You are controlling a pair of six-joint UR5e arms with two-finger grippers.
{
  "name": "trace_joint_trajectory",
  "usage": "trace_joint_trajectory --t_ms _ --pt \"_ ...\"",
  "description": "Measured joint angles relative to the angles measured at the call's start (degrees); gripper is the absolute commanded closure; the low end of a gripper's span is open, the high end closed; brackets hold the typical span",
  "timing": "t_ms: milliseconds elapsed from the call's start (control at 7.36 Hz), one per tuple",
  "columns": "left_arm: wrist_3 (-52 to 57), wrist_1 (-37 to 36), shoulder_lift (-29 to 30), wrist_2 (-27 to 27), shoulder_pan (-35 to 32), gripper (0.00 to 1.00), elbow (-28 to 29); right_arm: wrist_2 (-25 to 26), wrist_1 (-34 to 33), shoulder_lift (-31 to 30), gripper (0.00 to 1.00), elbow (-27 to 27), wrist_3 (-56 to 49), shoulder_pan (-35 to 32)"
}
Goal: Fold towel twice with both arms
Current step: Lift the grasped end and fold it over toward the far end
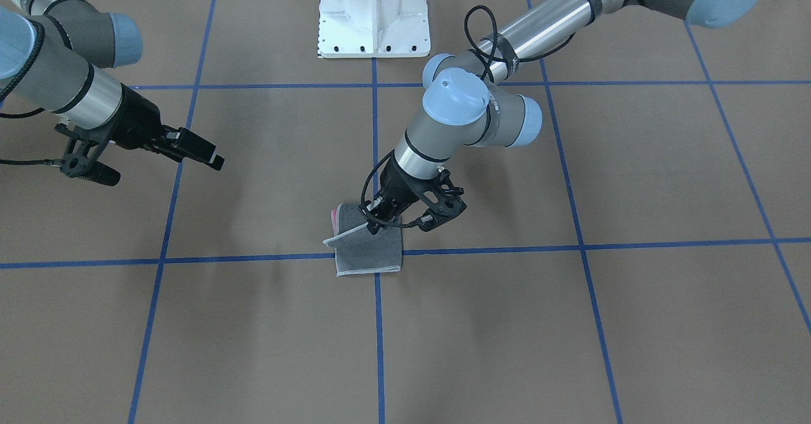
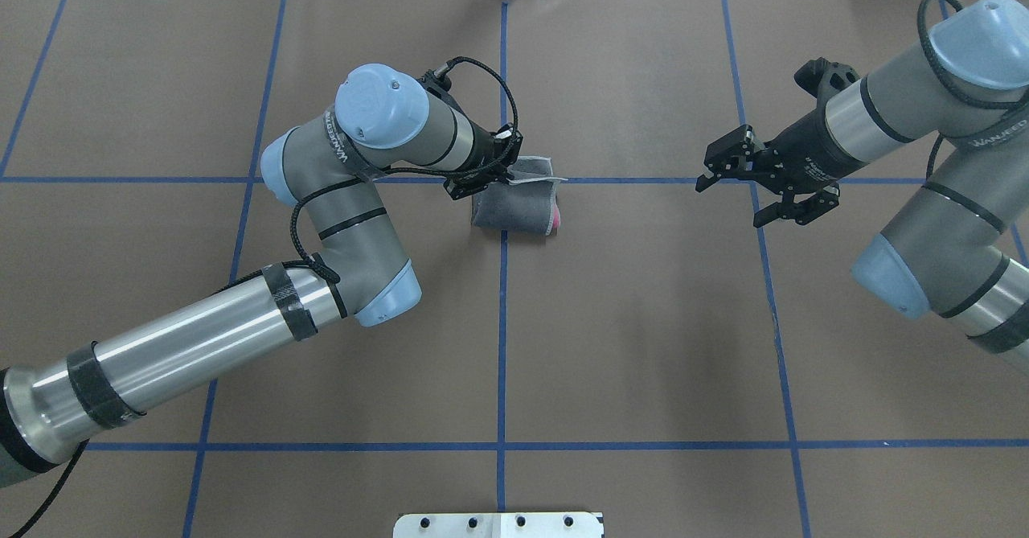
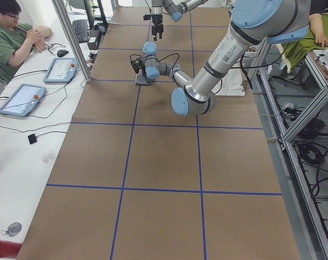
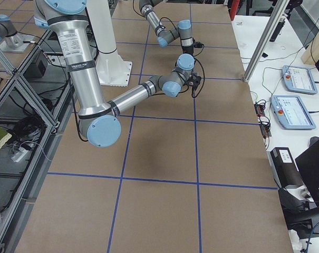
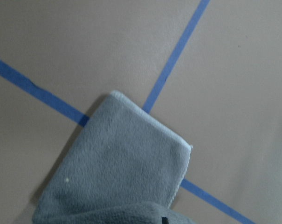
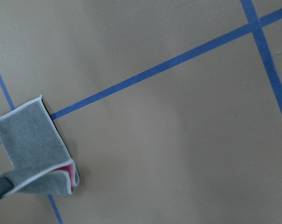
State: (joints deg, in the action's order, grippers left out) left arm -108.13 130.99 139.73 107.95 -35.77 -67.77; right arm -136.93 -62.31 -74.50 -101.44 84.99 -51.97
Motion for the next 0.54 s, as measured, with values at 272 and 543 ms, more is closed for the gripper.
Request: trace_joint_trajectory --t_ms 272,543 --pt "-0.4 0.26 0.04 -0.81 -0.41 1.0 0.96 -0.02 0.0 0.04 0.0 0.01 0.0 -0.26" --pt "-1.92 1.49 0.52 -1.02 -0.77 1.0 2.21 -0.08 0.0 0.01 0.0 0.02 0.0 -0.36"
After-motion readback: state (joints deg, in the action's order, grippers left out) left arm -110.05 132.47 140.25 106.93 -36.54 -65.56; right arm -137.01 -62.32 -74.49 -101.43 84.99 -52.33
